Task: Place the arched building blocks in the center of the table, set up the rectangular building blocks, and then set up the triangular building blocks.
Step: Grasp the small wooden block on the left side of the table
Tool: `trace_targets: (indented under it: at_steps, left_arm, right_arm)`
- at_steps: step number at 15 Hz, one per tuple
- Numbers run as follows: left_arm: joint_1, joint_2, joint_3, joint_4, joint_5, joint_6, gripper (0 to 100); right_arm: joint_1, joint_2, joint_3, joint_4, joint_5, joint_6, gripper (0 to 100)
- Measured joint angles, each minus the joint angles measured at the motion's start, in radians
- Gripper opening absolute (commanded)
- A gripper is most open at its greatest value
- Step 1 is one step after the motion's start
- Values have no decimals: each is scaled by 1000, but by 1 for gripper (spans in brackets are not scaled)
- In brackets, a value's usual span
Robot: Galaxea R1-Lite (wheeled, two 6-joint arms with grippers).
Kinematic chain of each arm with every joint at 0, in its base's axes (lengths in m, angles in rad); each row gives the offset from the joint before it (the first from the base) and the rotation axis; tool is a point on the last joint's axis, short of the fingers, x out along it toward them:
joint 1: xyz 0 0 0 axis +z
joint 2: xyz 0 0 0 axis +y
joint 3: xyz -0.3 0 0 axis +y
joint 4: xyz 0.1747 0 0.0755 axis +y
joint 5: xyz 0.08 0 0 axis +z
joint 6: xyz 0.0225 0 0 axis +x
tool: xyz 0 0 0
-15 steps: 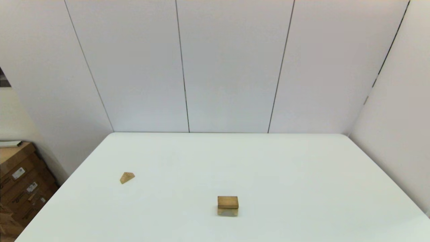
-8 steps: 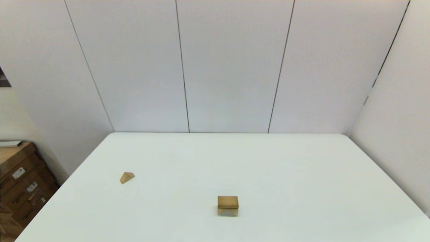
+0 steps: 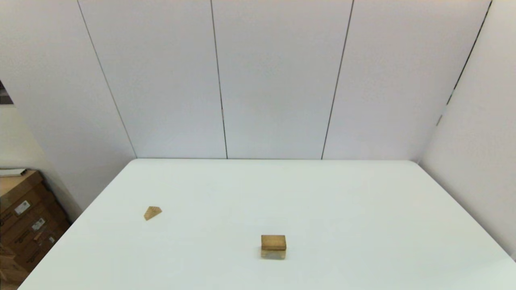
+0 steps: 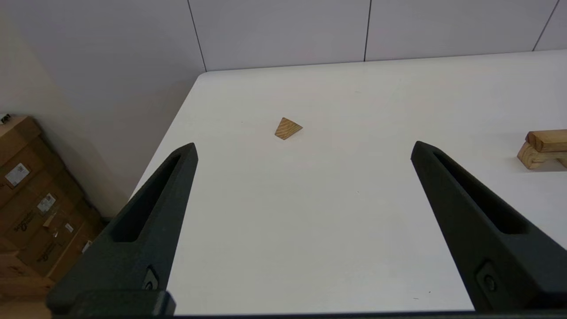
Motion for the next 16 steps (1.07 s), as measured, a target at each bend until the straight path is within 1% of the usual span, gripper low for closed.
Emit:
trace_targets:
  at_steps: [5, 8, 12, 16]
  left_arm:
    - [0, 2, -20, 25, -4, 7, 100]
    - [0, 68, -112, 101, -33, 8, 100]
    - [3, 295, -298, 253, -75, 2, 100]
    - [3, 663, -475, 372, -79, 0, 100]
  right_arm:
    - [-1, 1, 0, 0, 0, 0, 100]
    - [0, 1, 0, 0, 0, 0, 100]
    - [-1, 1, 0, 0, 0, 0, 100]
    - [-1, 1, 0, 0, 0, 0, 100]
